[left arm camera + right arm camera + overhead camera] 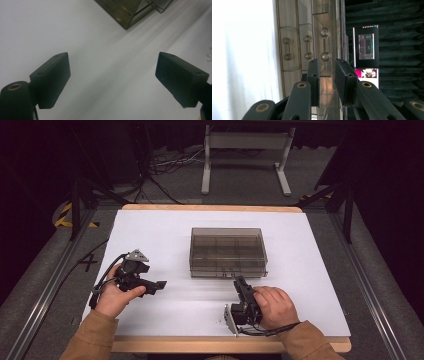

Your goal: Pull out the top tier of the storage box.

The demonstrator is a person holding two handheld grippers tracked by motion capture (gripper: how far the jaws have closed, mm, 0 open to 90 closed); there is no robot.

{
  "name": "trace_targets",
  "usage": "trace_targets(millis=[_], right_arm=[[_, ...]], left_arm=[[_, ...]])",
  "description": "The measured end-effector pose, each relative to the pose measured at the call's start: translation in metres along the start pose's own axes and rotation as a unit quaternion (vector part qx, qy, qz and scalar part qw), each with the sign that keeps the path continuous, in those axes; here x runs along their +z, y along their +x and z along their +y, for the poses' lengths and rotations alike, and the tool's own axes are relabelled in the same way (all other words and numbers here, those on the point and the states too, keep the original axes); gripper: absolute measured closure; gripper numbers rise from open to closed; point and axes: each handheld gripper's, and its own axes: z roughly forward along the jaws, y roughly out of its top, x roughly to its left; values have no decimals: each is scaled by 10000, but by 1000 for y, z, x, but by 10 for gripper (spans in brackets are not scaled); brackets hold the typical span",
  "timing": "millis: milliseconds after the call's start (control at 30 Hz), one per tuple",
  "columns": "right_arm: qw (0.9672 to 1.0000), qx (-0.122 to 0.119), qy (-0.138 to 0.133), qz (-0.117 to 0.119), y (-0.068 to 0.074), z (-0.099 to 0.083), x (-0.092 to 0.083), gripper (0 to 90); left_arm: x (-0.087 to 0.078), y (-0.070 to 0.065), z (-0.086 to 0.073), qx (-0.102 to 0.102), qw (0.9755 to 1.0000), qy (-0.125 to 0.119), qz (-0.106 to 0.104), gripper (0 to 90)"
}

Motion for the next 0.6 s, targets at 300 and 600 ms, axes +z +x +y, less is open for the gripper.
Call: trace_targets(millis=[300, 600], right_arm=[[9986, 349, -326, 230, -2, -15, -7, 756], [9939, 776, -564, 539, -5, -32, -11, 759]], left_arm=[[0, 0, 0, -4, 10000, 3, 9, 132], [1, 0, 0, -2, 10000, 5, 19, 132]])
